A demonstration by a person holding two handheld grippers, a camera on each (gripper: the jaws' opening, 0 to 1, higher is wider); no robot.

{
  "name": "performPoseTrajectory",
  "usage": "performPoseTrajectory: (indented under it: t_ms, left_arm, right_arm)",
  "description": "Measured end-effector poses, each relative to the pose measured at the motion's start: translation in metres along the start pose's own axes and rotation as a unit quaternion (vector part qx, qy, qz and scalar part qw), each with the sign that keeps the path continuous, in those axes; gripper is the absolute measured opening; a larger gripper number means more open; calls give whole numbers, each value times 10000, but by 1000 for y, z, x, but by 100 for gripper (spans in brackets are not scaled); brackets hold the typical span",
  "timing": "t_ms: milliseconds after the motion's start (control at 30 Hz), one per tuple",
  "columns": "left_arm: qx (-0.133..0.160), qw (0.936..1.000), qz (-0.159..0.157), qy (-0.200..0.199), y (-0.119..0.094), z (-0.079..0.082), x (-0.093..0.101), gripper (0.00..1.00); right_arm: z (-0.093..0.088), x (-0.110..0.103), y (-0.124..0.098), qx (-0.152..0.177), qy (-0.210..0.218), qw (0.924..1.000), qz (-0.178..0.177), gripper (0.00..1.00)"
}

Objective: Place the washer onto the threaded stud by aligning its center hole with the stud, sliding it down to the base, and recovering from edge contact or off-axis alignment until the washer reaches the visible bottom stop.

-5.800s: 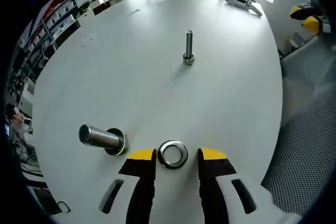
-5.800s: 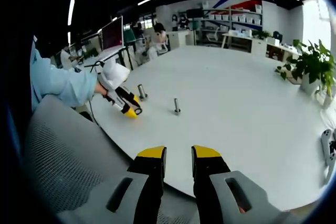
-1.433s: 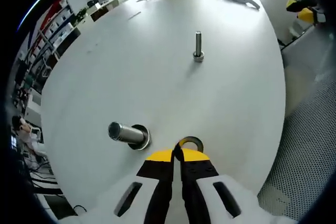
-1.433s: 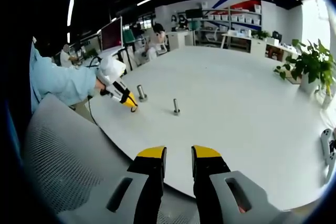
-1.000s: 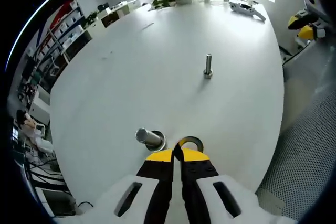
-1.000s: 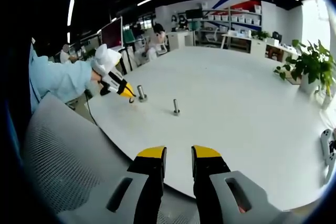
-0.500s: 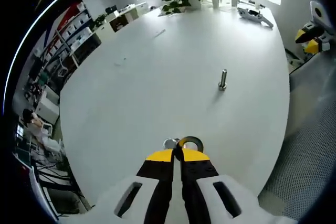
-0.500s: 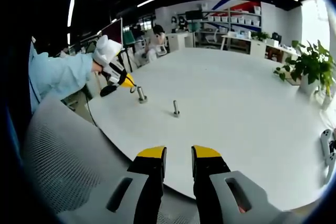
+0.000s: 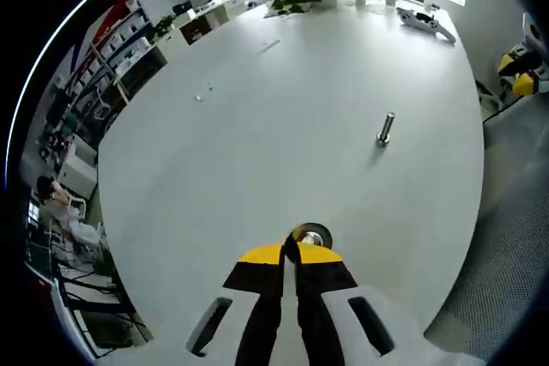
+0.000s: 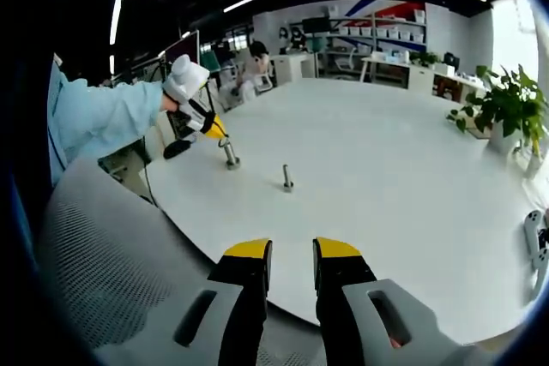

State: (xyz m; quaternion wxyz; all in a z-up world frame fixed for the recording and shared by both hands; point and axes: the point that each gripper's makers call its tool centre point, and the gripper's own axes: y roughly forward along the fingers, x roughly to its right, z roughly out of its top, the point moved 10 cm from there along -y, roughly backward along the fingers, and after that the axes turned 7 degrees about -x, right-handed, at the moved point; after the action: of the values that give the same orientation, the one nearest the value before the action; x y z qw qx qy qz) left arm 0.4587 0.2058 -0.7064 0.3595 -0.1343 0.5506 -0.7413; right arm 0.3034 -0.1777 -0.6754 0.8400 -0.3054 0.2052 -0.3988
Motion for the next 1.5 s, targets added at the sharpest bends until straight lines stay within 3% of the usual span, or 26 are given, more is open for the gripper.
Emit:
performPoseTrajectory:
  t_ms: [333,767,933,1500]
  left_arm:
    - [-132,9998,-129,-112,7,0,-5,2]
    - [-211,9995,-138,202,12,2,-2,2]
    - [-152,9993,-60,341,12,2,-8,11]
    - [-6,10000,-54,23,9,-2,-11,19]
  right_arm:
    - [0,0,0,12,19,10000,-15,22]
    - [0,1,0,7,21,10000,-10,22]
    - [0,1,0,-3,15,10000,3,22]
    - [-1,1,0,-29,1,10000,1,22]
